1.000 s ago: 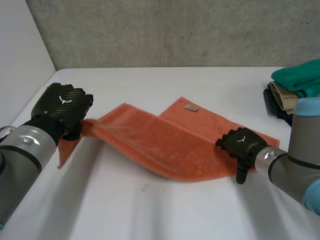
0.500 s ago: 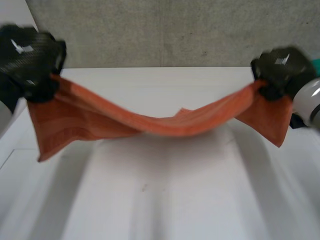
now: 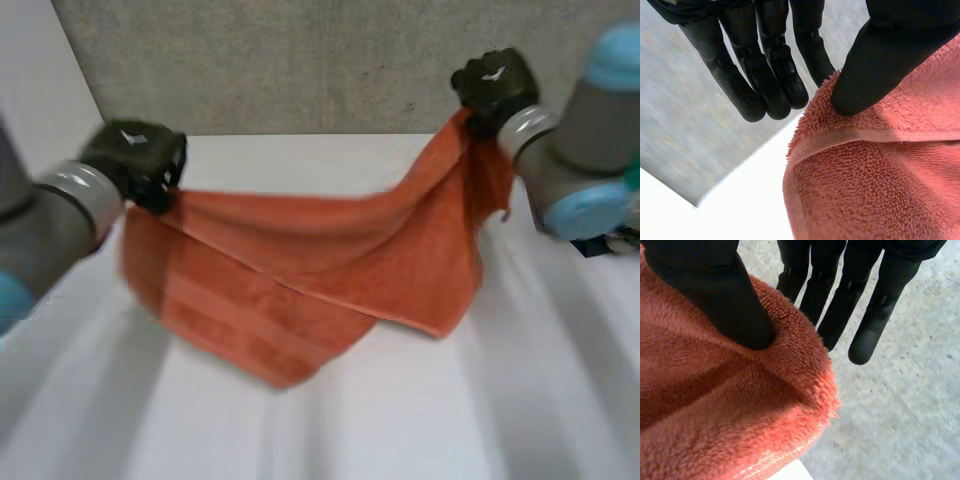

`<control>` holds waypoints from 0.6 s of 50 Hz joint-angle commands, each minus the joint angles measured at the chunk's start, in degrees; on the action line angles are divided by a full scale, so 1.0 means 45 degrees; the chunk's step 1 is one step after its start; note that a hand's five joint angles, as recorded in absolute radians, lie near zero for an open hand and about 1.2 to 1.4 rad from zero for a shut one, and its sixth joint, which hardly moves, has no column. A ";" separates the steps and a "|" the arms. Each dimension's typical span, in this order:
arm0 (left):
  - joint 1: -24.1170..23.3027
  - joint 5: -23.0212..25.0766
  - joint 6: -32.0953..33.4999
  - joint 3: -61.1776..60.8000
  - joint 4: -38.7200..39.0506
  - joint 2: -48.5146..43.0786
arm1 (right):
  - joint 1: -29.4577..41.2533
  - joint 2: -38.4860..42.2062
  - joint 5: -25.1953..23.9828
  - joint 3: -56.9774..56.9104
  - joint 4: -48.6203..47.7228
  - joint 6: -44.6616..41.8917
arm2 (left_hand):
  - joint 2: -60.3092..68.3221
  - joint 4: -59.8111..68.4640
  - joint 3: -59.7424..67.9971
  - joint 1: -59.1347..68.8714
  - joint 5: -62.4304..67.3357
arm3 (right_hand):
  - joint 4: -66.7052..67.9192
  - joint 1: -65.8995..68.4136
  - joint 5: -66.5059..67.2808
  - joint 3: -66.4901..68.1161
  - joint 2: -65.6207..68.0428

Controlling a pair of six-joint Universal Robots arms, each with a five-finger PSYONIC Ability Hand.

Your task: Fold the laundry.

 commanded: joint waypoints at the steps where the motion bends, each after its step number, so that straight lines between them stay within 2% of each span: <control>1: -0.0199 -0.0478 -0.0696 0.0571 -0.0243 -0.1465 | 0.0615 0.2479 0.0481 -0.0563 -0.4681 -0.0385 | 0.2558 0.2571 0.2686 0.3508 0.2926 | -1.1146 -1.0096 -1.0898 -1.1056 -1.0968; 5: -0.0277 -0.0517 -0.0814 0.0357 -0.0243 -0.1055 | 0.0947 0.2288 0.1183 -0.0506 -0.3087 -0.0561 | 0.2558 0.2571 0.2686 0.3508 0.2926 | -1.1146 -1.0096 -1.0898 -1.1056 -1.0968; 6: -0.0355 -0.0497 -0.0852 0.0221 -0.0263 -0.0764 | 0.1006 0.1706 0.1726 -0.0099 -0.1670 -0.0503 | 0.2558 0.2571 0.2686 0.3508 0.2926 | -1.1146 -1.0096 -1.0898 -1.1056 -1.0968; 9: -0.0511 -0.0536 -0.0833 -0.0053 -0.0243 -0.0236 | 0.1026 0.0454 0.2355 0.0819 0.0641 -0.0172 | 0.2558 0.2571 0.2686 0.3508 0.2926 | -1.1146 -1.0096 -1.0898 -1.1056 -1.0968; 10: -0.0570 -0.0536 -0.0794 -0.0267 -0.0224 0.0133 | 0.1046 -0.0382 0.2589 0.1616 0.2254 0.0216 | 0.2558 0.2571 0.2686 0.3508 0.2926 | -1.1146 -1.0096 -1.0898 -1.1056 -1.0968; 14: -0.0668 -0.0458 -0.0794 -0.0756 -0.0204 0.1014 | 0.1046 -0.2262 0.2436 0.4177 0.5233 0.1253 | 0.2558 0.2571 0.2686 0.3508 0.2926 | -1.1038 -0.9988 -1.0790 -1.0948 -1.0860; 16: -0.0668 -0.0400 -0.0794 -0.0932 -0.0204 0.1366 | 0.1046 -0.2848 0.2279 0.5251 0.5803 0.1663 | 0.2558 0.2571 0.2686 0.3508 0.2926 | -1.0736 -0.9686 -1.0488 -1.0646 -1.0558; 18: -0.0668 -0.0302 -0.0794 -0.1147 -0.0185 0.1815 | 0.1085 -0.3416 0.1773 0.6736 0.5631 0.2289 | 0.2558 0.2571 0.2686 0.3508 0.2926 | -1.0325 -0.9275 -1.0077 -1.0236 -1.0147; 22: -0.0668 -0.0185 -0.0853 -0.1460 -0.0146 0.2460 | 0.1435 -0.3399 0.0816 0.8806 0.3549 0.2915 | 0.2558 0.2571 0.2686 0.3508 0.2926 | -0.9838 -0.8789 -0.9591 -0.9749 -0.9660; 25: -0.0668 -0.0146 -0.0853 -0.1577 -0.0146 0.2734 | 0.1747 -0.2660 0.1027 0.9278 0.1519 0.2799 | 0.2558 0.2571 0.2686 0.3508 0.2926 | -0.9688 -0.8638 -0.9440 -0.9598 -0.9510; 30: -0.0707 -0.0146 -0.0853 -0.1656 -0.0184 0.3027 | 0.1925 -0.1446 0.1809 0.9105 -0.0384 0.2447 | 0.2558 0.2571 0.2686 0.3508 0.2926 | -0.8347 -0.7297 -0.8099 -0.8257 -0.8169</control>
